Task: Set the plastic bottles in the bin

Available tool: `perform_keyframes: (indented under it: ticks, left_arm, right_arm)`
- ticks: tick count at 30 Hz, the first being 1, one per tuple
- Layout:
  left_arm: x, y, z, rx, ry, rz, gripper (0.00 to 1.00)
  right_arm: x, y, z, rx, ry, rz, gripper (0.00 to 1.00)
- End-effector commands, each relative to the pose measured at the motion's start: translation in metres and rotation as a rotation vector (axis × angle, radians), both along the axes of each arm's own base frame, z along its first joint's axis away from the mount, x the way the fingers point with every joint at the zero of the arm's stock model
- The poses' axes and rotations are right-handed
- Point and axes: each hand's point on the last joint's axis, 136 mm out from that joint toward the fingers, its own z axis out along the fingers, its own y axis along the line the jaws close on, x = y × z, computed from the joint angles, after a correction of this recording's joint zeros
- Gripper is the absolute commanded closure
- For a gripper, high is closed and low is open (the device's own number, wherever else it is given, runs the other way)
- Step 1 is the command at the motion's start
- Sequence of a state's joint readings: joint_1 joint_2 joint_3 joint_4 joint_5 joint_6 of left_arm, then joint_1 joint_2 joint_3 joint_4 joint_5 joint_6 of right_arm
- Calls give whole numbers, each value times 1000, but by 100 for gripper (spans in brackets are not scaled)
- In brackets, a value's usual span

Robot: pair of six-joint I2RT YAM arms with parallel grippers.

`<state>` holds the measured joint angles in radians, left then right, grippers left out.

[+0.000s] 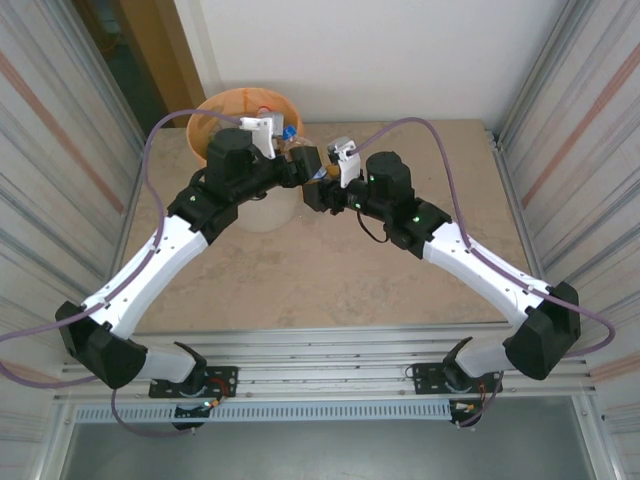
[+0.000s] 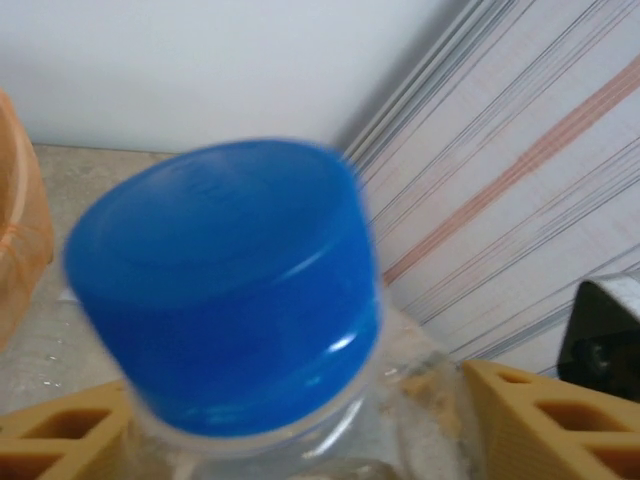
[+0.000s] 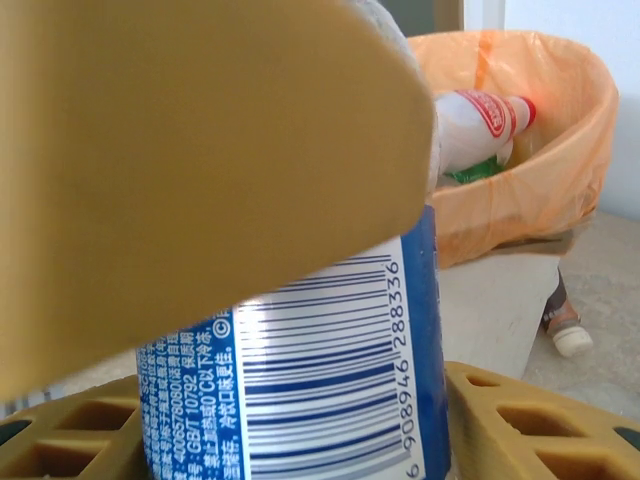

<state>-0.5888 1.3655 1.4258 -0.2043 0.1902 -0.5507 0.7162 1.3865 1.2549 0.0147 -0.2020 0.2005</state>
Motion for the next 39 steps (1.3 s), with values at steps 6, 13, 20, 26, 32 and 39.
perform_keyframes:
  ticks: [6, 13, 20, 26, 32, 39]
  left_arm:
    - [0, 7, 12, 3, -51, 23, 58]
    - [18, 45, 43, 148, -156, 148, 66]
    - [55, 103, 70, 395, -221, 333, 66]
    - [97, 142, 60, 552, -160, 428, 66]
    - [128, 162, 39, 664, -78, 468, 65]
    - [136, 163, 9, 735, 16, 435, 64]
  right_arm:
    - [2, 5, 30, 43, -66, -8, 50]
    - [1, -16, 28, 11, -59, -89, 8]
    - [1, -61, 8, -41, 12, -258, 2]
    - [-1, -100, -15, -66, 100, -386, 2]
    - [-1, -126, -33, -66, 171, -458, 2]
    - [2, -135, -43, -71, 205, -487, 2]
